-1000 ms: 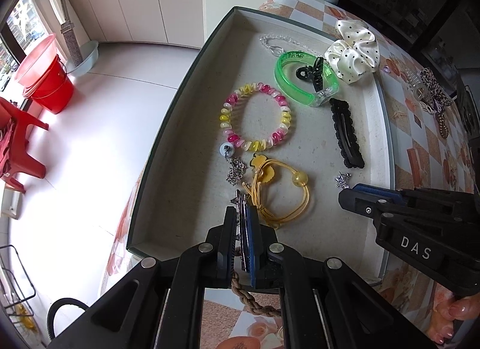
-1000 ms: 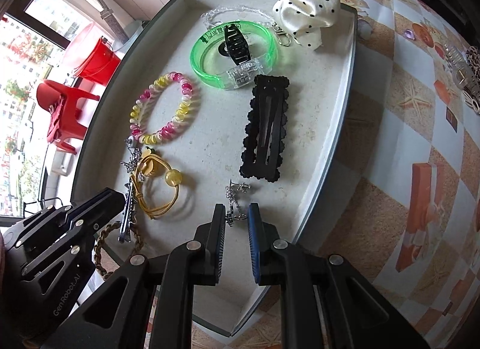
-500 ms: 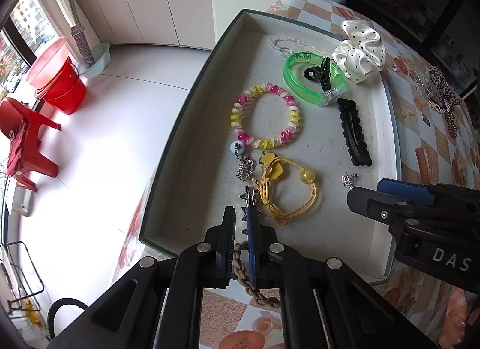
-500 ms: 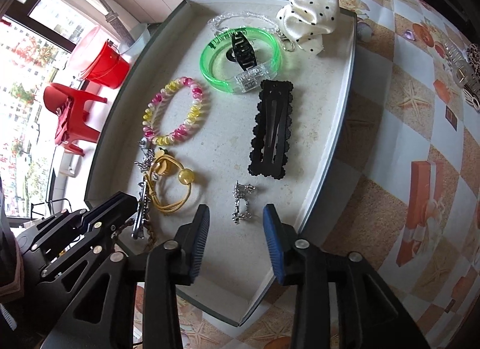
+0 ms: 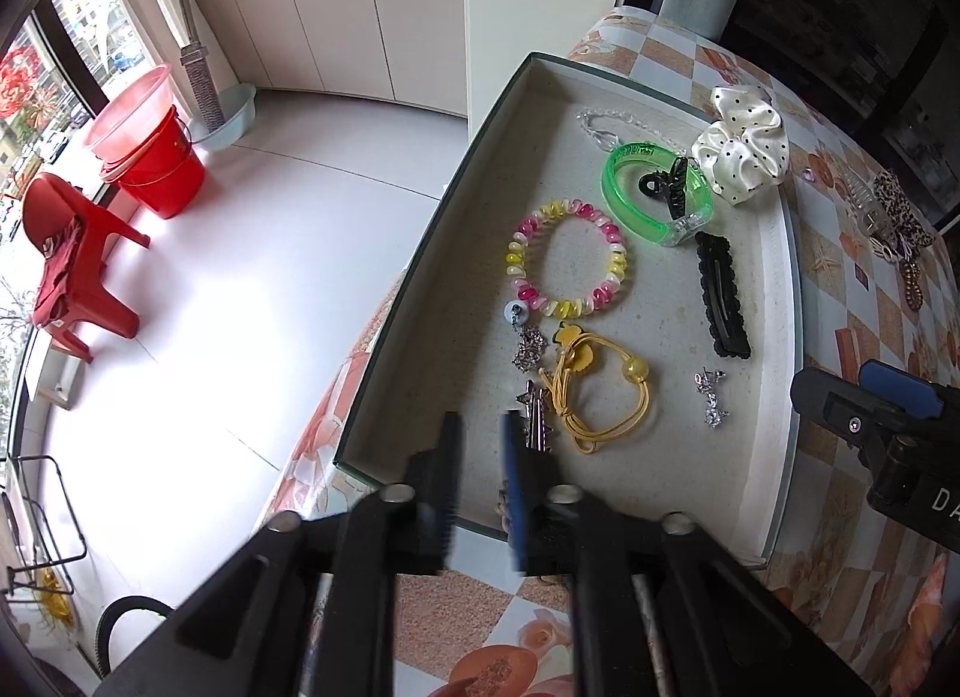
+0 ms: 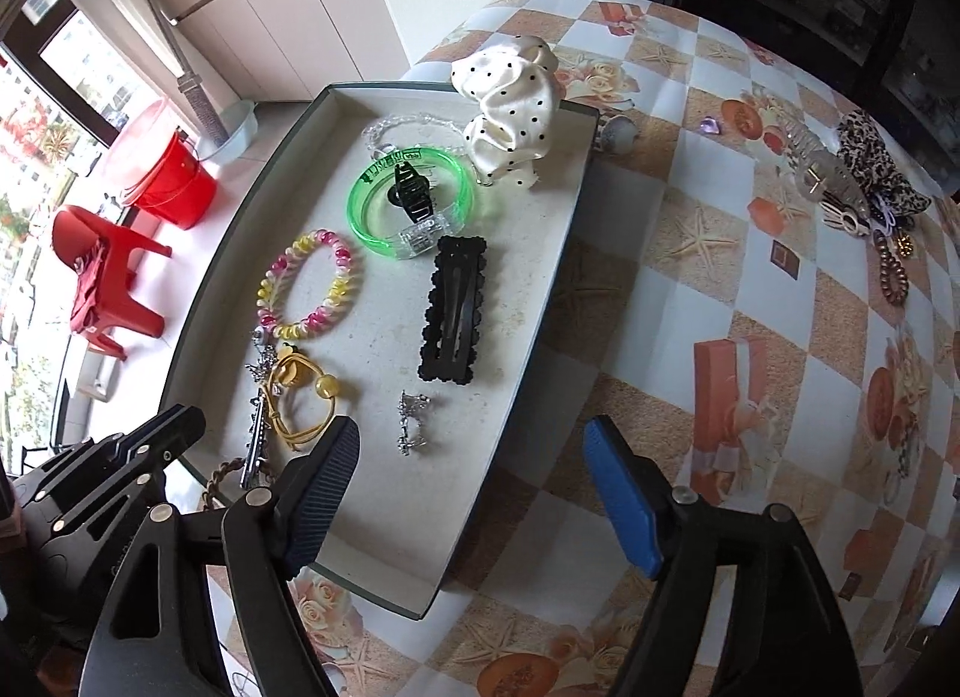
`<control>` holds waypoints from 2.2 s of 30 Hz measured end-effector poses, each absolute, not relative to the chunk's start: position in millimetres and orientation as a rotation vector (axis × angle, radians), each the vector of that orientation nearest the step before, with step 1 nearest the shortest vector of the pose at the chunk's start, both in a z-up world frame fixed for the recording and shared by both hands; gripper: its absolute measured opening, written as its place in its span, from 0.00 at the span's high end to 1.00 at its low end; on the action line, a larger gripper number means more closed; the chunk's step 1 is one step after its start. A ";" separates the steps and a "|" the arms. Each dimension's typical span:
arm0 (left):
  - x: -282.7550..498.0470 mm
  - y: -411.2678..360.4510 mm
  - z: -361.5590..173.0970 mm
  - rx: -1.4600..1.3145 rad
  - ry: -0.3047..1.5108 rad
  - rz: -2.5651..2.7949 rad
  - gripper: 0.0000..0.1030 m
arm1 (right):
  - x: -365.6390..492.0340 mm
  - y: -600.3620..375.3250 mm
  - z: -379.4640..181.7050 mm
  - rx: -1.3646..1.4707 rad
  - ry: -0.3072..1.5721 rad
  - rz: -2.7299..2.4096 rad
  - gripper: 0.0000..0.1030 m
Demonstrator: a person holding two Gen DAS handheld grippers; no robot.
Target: Organize jewelry
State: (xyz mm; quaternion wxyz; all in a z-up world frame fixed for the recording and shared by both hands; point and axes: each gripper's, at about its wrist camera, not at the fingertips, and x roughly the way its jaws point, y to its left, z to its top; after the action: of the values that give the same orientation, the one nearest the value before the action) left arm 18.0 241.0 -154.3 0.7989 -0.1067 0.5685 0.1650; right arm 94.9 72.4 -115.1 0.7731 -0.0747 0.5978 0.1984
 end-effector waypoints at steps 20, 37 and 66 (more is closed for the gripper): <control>11.4 244.2 -146.5 -0.210 1.179 0.421 0.00 | 91.8 74.4 -108.6 -0.237 1.222 0.388 0.09; 8.2 249.2 -149.6 -0.201 1.184 0.454 0.00 | 92.0 75.7 -109.3 -0.256 1.225 0.384 0.09; 0.7 252.0 -151.4 -0.194 1.192 0.473 0.00 | 91.2 74.2 -106.6 -0.268 1.216 0.386 0.09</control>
State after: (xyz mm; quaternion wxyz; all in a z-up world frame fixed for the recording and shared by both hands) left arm 0.7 252.0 -151.4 0.7970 -0.0905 0.5550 0.2203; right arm 91.2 74.2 -106.6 0.7949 -0.1249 0.5660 0.1797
